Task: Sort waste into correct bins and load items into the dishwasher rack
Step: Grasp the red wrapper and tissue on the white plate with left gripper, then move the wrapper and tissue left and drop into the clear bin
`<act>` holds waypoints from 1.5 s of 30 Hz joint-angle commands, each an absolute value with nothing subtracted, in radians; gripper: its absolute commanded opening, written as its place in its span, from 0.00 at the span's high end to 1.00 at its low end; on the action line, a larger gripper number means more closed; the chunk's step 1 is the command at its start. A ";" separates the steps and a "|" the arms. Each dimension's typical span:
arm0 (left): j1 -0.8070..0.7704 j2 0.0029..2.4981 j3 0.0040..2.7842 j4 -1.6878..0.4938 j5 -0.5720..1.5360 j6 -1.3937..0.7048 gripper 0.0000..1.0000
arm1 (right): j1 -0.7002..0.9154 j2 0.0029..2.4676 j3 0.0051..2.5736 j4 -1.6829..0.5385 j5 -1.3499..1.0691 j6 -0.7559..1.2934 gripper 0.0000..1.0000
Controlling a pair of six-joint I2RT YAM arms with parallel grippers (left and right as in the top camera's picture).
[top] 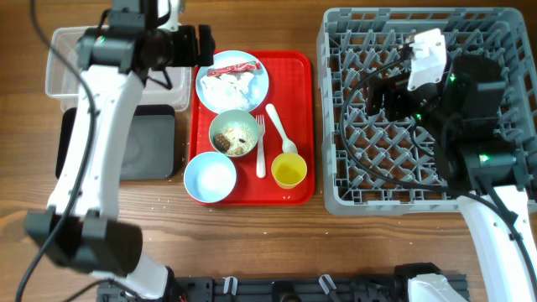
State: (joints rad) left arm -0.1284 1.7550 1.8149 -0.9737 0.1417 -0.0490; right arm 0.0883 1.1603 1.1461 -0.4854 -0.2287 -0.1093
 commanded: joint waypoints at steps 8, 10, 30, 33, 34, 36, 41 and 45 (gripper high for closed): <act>-0.176 2.108 1.874 -0.836 0.291 0.123 0.00 | 0.089 1.266 1.173 -0.582 -0.298 -0.101 0.00; -0.216 2.153 1.874 -0.804 0.177 0.130 0.00 | 0.089 1.270 1.173 -0.586 -0.298 -0.101 0.00; -0.249 2.363 1.871 -0.755 0.069 0.103 0.96 | 0.089 1.329 1.171 -0.595 -0.298 -0.101 0.00; -0.249 2.322 1.872 -0.766 0.069 0.062 0.96 | 0.089 1.332 1.171 -0.596 -0.298 -0.101 0.00; -0.249 2.291 1.872 -0.770 0.069 0.052 0.96 | 0.089 1.332 1.171 -0.596 -0.298 -0.101 0.00; -0.249 2.222 1.872 -0.774 0.069 0.044 0.96 | 0.089 1.332 1.171 -0.596 -0.298 -0.102 0.00; -0.246 2.020 1.872 -0.774 0.063 0.044 0.96 | 0.089 1.332 1.171 -0.596 -0.298 -0.102 0.00; -0.202 1.928 1.872 -0.775 -0.029 0.045 0.96 | 0.089 1.332 1.171 -0.596 -0.298 -0.102 0.00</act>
